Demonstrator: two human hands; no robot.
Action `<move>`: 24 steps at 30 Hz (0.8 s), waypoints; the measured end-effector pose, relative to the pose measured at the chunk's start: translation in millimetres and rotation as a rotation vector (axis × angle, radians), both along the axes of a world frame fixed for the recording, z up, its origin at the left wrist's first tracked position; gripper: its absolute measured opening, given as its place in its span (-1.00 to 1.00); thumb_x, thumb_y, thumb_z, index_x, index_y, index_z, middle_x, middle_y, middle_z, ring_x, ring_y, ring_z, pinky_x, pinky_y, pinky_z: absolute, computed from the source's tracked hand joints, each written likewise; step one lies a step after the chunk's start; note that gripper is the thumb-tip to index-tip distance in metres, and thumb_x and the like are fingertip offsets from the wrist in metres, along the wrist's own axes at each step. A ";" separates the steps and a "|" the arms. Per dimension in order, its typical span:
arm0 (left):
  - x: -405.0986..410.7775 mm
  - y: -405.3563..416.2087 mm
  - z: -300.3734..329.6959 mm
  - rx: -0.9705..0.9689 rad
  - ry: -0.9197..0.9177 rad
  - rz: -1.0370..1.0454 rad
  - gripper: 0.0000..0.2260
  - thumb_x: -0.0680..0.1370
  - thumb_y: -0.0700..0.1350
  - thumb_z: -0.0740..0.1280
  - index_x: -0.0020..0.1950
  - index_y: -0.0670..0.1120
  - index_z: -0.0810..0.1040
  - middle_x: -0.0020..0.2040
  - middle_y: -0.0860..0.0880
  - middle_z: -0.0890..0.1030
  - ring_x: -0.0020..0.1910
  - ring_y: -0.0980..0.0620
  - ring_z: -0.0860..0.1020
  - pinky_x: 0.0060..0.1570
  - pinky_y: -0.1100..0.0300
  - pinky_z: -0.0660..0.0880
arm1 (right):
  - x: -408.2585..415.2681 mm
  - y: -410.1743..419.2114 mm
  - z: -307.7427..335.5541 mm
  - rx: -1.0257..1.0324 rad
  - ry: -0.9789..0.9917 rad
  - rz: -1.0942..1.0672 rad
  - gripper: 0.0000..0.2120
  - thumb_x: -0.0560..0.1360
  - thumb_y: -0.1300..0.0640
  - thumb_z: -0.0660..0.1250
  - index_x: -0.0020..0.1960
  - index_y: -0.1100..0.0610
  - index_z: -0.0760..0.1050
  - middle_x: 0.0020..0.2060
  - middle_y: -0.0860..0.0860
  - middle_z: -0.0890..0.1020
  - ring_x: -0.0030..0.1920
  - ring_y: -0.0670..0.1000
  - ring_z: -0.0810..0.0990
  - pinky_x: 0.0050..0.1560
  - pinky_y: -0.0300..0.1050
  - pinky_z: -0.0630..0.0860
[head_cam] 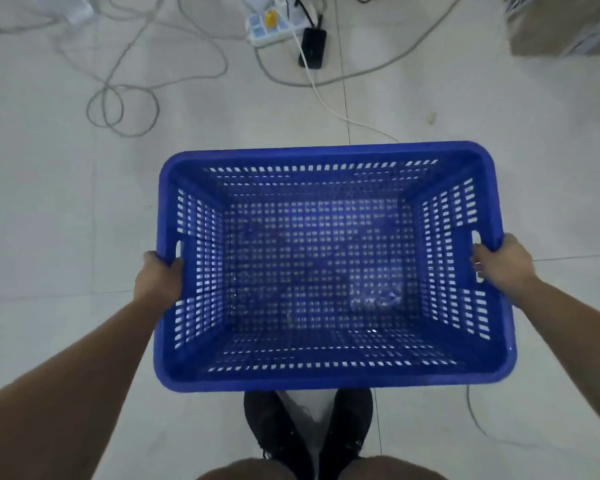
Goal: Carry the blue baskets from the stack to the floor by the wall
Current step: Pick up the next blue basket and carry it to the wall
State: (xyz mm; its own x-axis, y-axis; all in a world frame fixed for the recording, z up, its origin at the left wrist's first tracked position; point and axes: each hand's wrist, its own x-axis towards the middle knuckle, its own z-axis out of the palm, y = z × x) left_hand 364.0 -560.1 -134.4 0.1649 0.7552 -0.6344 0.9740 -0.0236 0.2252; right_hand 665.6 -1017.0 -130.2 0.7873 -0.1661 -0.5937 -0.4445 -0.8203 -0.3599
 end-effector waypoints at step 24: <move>18.3 46.1 619.4 0.131 -0.391 0.150 -0.40 0.55 0.27 0.18 -0.23 -0.26 0.61 -0.38 -0.18 0.70 -0.28 -0.25 0.69 0.04 -0.13 0.60 | 34.1 40.6 612.7 0.241 -0.190 0.206 -0.49 0.62 -0.06 0.29 -0.32 0.32 0.48 -0.49 0.24 0.57 -0.48 0.19 0.56 -0.21 0.17 0.58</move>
State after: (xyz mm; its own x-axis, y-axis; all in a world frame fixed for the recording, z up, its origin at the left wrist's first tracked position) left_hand 382.3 -513.9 485.0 0.2563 0.8592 -0.4428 0.8108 0.0583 0.5825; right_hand 699.7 -976.4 482.4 0.8896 0.1344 -0.4364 -0.1852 -0.7675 -0.6137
